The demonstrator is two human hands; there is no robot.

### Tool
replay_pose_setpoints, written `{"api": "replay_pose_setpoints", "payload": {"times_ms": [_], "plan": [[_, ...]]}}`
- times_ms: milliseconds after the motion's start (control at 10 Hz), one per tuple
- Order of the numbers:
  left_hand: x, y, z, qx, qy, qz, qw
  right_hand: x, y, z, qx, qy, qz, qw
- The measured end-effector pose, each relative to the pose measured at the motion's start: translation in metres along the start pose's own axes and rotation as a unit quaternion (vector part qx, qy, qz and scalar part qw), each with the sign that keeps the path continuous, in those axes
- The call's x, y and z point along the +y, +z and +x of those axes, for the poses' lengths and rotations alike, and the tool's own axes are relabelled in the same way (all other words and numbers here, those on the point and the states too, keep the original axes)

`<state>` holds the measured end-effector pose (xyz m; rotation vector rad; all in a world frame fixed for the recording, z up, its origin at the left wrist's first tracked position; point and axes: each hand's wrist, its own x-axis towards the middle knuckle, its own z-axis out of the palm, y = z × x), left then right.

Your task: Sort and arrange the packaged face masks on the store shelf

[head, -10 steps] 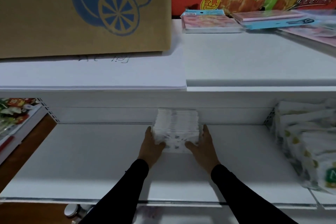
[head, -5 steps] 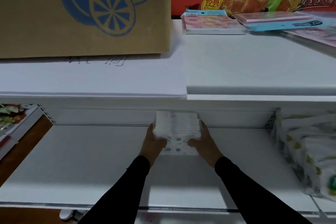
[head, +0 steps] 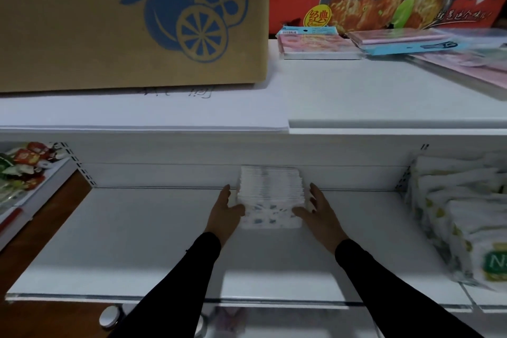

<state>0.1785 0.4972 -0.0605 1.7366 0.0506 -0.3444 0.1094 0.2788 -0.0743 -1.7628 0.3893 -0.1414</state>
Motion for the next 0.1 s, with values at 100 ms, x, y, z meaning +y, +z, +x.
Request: {"api": "replay_pose_setpoints", "payload": {"times_ms": [100], "plan": [[0.0038,-0.0076,-0.0094,-0.001,-0.001,0.041,0.999,-0.0087,0.0,-0.0127,0.105,-0.052,-0.013,0.993]]}}
